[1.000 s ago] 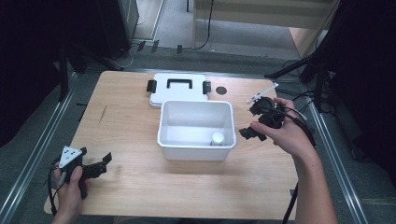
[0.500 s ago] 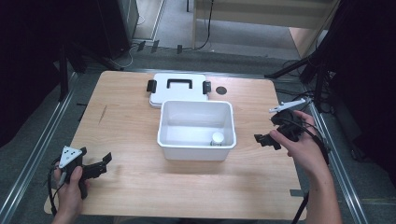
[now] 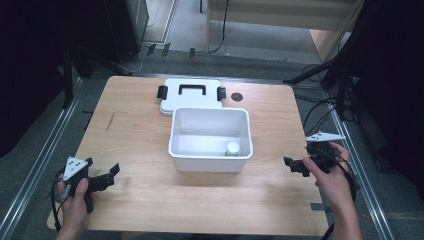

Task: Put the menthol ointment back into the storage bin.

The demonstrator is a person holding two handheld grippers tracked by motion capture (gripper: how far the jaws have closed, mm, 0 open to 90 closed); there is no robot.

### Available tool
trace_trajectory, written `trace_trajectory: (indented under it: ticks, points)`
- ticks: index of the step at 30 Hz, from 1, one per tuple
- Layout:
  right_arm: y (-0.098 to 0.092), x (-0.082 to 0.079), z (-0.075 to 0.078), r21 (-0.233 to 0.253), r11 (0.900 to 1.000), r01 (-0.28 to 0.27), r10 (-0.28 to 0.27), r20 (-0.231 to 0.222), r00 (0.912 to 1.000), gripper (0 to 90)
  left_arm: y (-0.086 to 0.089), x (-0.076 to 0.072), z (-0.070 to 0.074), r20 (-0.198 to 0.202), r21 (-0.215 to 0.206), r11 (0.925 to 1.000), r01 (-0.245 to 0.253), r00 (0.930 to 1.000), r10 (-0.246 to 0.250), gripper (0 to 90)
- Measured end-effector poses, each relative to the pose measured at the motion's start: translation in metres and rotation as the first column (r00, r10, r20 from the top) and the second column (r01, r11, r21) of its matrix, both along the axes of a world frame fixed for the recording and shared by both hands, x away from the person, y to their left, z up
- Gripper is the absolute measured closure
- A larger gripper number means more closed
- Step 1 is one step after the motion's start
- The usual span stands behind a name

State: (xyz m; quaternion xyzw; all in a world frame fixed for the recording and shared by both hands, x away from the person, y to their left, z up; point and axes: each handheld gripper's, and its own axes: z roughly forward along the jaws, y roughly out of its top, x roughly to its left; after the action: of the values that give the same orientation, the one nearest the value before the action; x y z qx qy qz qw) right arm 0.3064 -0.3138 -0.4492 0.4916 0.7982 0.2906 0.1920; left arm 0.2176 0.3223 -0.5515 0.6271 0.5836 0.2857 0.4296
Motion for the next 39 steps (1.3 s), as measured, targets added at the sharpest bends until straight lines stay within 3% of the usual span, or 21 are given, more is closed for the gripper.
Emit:
trace_trajectory:
  ticks: [6, 13, 19, 29, 32, 39]
  points:
    - [-0.014, -0.016, -0.023, 0.083, 0.995, 0.055, -0.061, 0.072, 0.9956, 0.0, 0.0, 0.0, 0.0, 0.004, 0.0, 1.0, -0.003, 1.0, 0.003, 0.3]
    - [-0.032, -0.029, -0.049, 0.164, 0.979, 0.118, -0.138, 0.112, 0.9842, 0.0, 0.0, 0.0, 0.0, 0.004, 0.002, 1.0, -0.004, 1.0, 0.004, 0.3]
    - [-0.04, -0.039, -0.068, 0.179, 0.976, 0.125, -0.151, 0.139, 0.9787, 0.0, -0.001, 0.0, 0.0, 0.003, 0.003, 1.0, -0.005, 1.0, 0.005, 0.3]
    - [-0.046, -0.047, -0.087, 0.225, 0.964, 0.141, -0.179, 0.156, 0.9714, 0.0, 0.0, 0.0, 0.0, 0.0, -0.001, 1.0, -0.003, 1.0, 0.003, 0.3]
    - [-0.046, -0.048, -0.09, 0.21, 0.967, 0.146, -0.18, 0.154, 0.9715, 0.0, 0.0, 0.0, 0.0, 0.001, -0.001, 1.0, -0.002, 1.0, 0.002, 0.3]
    - [-0.05, -0.052, -0.094, 0.232, 0.961, 0.151, -0.193, 0.173, 0.9657, 0.0, 0.0, 0.0, 0.0, -0.003, -0.002, 1.0, 0.0, 1.0, 0.0, 0.3]
